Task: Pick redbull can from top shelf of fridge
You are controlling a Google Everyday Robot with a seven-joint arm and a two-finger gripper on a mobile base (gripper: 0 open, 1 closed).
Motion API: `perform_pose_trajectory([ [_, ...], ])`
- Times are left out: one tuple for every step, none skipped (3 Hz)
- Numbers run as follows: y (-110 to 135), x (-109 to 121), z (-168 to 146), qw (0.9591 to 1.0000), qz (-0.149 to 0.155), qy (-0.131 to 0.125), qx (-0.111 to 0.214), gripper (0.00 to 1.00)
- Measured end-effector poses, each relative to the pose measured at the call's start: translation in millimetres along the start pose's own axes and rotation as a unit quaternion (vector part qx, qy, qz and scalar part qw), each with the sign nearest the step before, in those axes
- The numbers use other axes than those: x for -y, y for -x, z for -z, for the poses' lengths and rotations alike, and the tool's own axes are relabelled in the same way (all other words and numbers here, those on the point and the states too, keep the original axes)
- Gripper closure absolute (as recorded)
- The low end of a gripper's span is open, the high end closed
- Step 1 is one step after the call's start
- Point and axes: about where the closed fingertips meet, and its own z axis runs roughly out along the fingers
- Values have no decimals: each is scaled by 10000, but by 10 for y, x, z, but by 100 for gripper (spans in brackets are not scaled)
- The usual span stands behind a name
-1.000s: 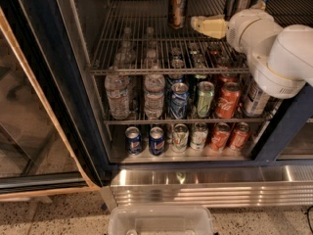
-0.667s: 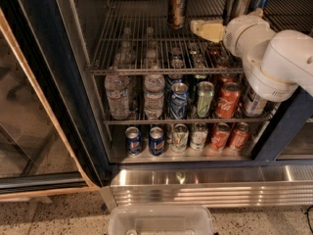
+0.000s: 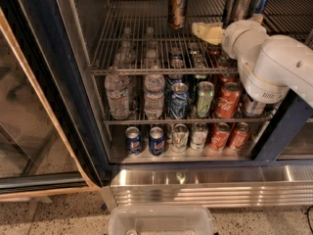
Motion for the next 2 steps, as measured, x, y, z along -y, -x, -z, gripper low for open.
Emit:
perform_pose_trajectory([
  [-29, 118, -82, 9998, -55, -177, 48, 0],
  [-67, 209, -170, 9995, -79, -301, 67, 0],
])
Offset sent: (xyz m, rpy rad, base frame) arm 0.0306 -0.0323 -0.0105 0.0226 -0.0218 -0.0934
